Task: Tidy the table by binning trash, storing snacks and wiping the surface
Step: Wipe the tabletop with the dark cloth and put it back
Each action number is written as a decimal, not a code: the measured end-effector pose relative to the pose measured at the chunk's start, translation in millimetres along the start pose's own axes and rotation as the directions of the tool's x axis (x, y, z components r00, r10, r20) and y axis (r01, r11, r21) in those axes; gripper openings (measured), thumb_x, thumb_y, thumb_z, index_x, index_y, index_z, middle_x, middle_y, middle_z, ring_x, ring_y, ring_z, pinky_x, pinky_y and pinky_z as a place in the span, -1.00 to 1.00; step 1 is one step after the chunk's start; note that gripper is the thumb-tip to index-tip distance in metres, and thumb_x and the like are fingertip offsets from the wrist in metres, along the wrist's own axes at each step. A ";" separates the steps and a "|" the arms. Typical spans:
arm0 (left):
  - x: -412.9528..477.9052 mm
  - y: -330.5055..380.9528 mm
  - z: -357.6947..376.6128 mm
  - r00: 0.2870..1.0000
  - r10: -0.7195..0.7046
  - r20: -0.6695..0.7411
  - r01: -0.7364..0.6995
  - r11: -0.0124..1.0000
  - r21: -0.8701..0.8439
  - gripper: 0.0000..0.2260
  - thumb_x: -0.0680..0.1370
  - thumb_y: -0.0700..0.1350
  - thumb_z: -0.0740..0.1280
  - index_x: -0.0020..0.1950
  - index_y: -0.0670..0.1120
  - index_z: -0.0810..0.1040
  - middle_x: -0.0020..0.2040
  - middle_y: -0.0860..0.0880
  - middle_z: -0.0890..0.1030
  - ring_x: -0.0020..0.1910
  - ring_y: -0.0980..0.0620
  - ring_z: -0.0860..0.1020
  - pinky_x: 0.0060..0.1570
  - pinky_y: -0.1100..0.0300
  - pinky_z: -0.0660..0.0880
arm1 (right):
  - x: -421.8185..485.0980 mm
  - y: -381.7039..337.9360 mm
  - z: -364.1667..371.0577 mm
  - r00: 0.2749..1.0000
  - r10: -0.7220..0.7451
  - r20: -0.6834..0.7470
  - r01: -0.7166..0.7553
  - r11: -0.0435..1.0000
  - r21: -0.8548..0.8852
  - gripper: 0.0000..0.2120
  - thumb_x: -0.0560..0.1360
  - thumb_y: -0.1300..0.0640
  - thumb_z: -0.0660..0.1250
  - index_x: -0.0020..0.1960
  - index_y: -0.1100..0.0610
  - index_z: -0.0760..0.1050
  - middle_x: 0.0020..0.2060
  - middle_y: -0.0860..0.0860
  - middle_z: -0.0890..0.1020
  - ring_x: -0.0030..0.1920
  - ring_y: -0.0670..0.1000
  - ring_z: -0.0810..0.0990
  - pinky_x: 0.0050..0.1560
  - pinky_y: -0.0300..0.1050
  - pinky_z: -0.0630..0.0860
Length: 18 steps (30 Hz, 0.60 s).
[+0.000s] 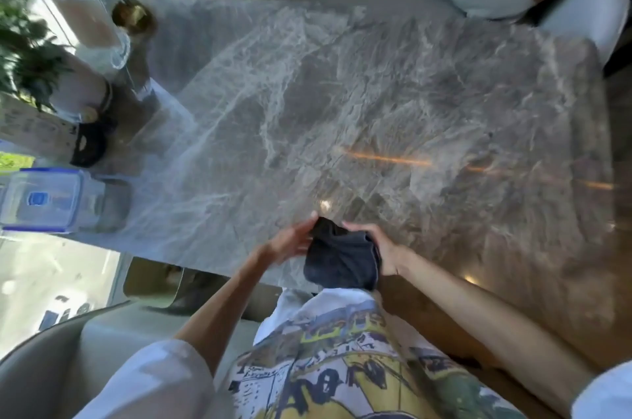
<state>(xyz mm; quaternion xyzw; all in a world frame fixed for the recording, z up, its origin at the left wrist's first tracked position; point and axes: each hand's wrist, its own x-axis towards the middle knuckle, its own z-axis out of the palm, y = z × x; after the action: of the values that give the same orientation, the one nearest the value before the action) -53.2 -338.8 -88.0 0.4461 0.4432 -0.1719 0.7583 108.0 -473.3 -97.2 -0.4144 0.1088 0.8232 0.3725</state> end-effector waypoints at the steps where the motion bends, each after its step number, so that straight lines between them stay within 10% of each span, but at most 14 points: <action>1: -5.1 3.8 1.2 1.000 0.010 0.007 -0.010 0.999 -0.044 -0.57 0.62 0.21 0.07 0.26 0.00 0.55 0.22 -0.07 0.63 0.20 -0.02 0.59 0.25 0.06 0.48 | -7.3 -7.7 4.4 0.999 -0.034 0.030 0.032 0.997 0.065 -0.47 0.51 -0.23 0.29 0.14 0.24 0.54 0.08 0.22 0.59 0.13 0.19 0.54 0.40 0.09 0.31; 9: -53.8 93.9 -26.9 0.941 0.319 -0.112 -0.334 0.930 -0.154 -0.79 0.51 -0.04 0.41 0.10 -0.08 0.58 -0.05 -0.10 0.56 -0.01 -0.04 0.50 -0.11 0.15 0.44 | -51.2 -91.1 78.1 0.928 -0.227 0.296 0.206 0.973 0.102 -0.03 0.39 -0.54 0.07 0.48 0.20 0.32 0.46 0.23 0.35 0.49 0.23 0.28 0.53 0.17 0.16; 15: -90.1 146.7 -79.3 0.873 0.461 -0.157 -0.487 0.843 -0.229 -0.80 0.54 -0.20 0.36 0.14 -0.21 0.58 0.03 -0.17 0.63 0.01 -0.05 0.60 0.02 0.13 0.56 | -36.0 -151.6 122.4 0.932 -0.297 0.207 0.303 0.953 0.000 -0.03 0.33 -0.55 0.07 0.37 0.21 0.47 0.35 0.22 0.50 0.36 0.19 0.48 0.34 0.11 0.44; 18: -103.7 152.9 -113.3 0.877 0.423 -0.229 -0.468 0.859 -0.208 -0.72 0.55 -0.16 0.35 0.23 -0.20 0.54 0.07 -0.17 0.62 0.07 -0.10 0.57 0.07 0.04 0.50 | -17.3 -165.5 149.6 0.918 -0.342 0.202 0.376 0.911 -0.167 -0.38 0.50 -0.30 0.25 0.35 0.14 0.49 0.33 0.18 0.53 0.35 0.15 0.50 0.27 0.04 0.51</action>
<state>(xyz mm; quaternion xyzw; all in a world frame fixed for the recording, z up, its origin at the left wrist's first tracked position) -68.4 -175.8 54.1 0.4480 0.4109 0.1073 0.7867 141.0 -293.6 32.1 -0.3918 -0.0856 0.7793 0.4816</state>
